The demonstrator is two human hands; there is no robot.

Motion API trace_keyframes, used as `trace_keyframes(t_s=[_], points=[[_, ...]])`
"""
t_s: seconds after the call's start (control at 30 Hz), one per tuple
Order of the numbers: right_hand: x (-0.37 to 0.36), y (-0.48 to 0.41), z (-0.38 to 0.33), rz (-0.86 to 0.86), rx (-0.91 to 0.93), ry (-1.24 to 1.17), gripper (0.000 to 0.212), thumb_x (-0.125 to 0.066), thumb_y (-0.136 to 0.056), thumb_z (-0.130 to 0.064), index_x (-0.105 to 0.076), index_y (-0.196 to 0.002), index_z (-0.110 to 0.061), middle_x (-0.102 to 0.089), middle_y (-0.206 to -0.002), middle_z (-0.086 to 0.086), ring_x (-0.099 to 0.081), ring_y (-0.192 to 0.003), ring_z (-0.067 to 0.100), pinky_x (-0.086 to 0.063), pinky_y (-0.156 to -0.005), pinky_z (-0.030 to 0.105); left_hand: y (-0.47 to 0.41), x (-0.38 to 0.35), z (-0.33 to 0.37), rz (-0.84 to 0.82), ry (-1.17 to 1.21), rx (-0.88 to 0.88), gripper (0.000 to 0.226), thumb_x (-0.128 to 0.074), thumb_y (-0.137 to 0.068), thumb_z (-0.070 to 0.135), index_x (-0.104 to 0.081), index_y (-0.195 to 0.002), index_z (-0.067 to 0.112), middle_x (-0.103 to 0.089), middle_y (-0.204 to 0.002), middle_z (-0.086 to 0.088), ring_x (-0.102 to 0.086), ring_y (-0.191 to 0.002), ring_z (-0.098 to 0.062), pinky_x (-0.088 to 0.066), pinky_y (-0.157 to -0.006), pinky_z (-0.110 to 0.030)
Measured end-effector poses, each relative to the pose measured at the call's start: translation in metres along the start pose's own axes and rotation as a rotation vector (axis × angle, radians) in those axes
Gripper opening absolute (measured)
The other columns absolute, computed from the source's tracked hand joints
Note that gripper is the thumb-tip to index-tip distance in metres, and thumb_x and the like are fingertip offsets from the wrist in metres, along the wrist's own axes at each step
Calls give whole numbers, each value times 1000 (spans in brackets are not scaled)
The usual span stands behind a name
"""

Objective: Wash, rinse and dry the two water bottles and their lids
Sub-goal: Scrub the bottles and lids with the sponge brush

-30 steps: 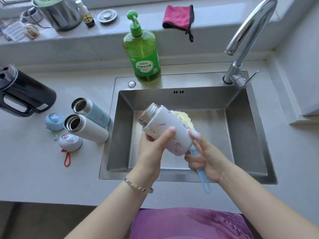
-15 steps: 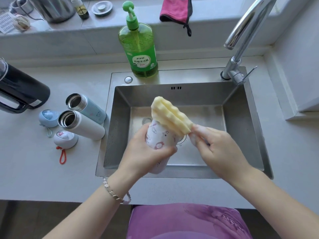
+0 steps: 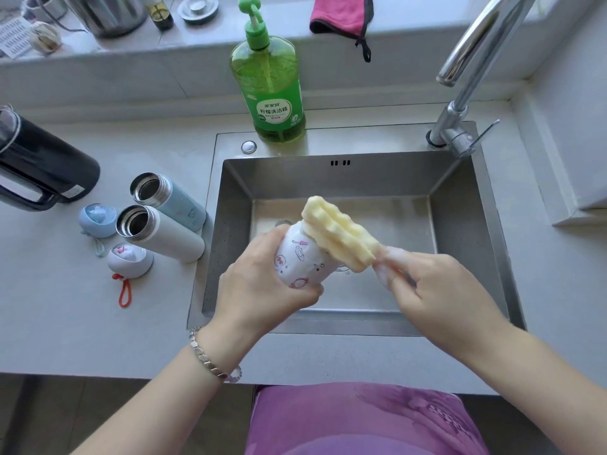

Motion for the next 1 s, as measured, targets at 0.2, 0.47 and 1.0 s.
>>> trace_keyframes(t_s=[0.2, 0.47, 1.0], points=[[9, -5, 8, -26, -18, 6, 14, -48, -92, -25, -61, -86, -27, -47, -53, -14, -36, -47, 15, -21, -45, 28, 7, 3, 10, 38, -131, -203, 75, -69, -48, 46, -44, -118, 42, -57, -105, 18, -57, -83, -12, -41, -61, -22], [12, -3, 6, -41, -27, 49, 9, -47, -91, -28, -52, -87, -33, -48, -53, -16, -39, -50, 14, -22, -44, 30, 4, 8, 10, 101, -202, -297, 74, -70, -46, 45, -50, -117, 34, -60, -102, 14, -60, -79, -17, -48, -60, -30], [16, -5, -9, -78, -27, 109, 19, -45, -92, -31, -63, -96, -29, -31, -45, -3, -30, -45, 15, -26, -47, 26, -7, 12, 4, 127, -195, -263, 75, -72, -46, 44, -50, -118, 36, -58, -106, 17, -58, -83, -15, -44, -62, -27]])
Point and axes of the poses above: each hand's wrist, its own y-axis away from the middle knuckle, its own x-axis out of the back of the hand, z = x × y, the point moved 7 cm from there along -y, towards the middle knuckle
